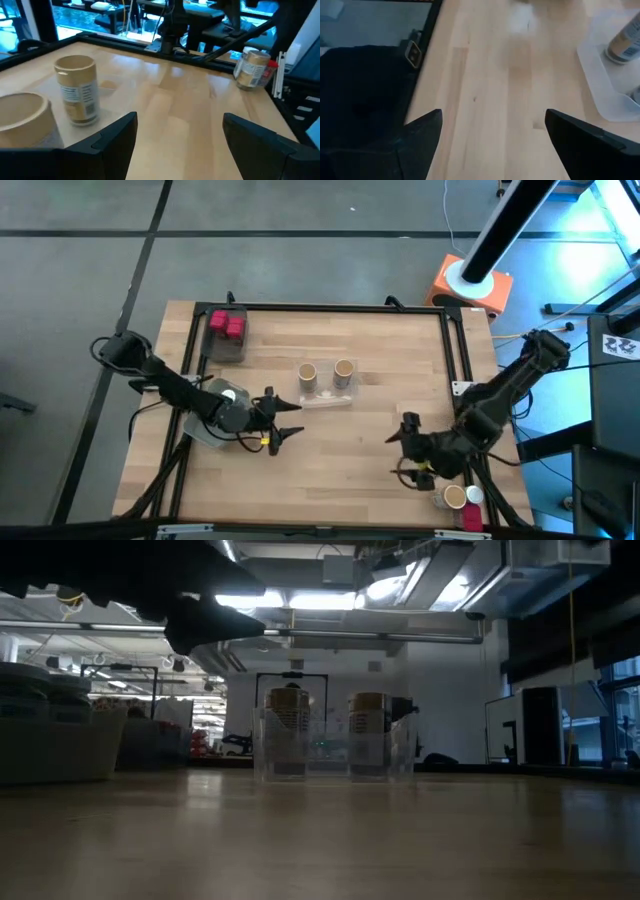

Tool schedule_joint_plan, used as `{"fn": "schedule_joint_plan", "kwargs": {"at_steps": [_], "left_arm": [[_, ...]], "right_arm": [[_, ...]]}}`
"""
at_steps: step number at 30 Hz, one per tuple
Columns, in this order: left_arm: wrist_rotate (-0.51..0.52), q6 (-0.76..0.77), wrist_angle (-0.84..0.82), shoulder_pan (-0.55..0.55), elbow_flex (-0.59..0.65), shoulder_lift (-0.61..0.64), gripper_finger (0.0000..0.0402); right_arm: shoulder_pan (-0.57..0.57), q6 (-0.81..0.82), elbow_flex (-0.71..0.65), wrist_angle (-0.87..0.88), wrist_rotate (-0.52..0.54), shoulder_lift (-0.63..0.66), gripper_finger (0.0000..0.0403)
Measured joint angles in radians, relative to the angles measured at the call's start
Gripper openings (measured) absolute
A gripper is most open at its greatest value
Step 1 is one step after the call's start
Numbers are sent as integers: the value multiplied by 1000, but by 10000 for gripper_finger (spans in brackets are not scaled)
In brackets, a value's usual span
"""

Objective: Sort spices by type
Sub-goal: Put the brown seasoning bottle into the transparent bin

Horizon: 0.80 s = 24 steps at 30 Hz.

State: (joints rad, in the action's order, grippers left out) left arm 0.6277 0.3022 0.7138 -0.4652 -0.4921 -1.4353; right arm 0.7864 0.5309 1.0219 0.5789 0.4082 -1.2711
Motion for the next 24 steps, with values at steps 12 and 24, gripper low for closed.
{"fn": "schedule_joint_plan", "kwargs": {"at_steps": [12, 24], "left_arm": [[1, -19, 8, -30, -118, -93, 276], [0, -183, 40, -24, -275, -180, 276]], "right_arm": [[181, 180, 329, 308, 91, -179, 353], [296, 649, 447, 578, -96, -306, 353]]}}
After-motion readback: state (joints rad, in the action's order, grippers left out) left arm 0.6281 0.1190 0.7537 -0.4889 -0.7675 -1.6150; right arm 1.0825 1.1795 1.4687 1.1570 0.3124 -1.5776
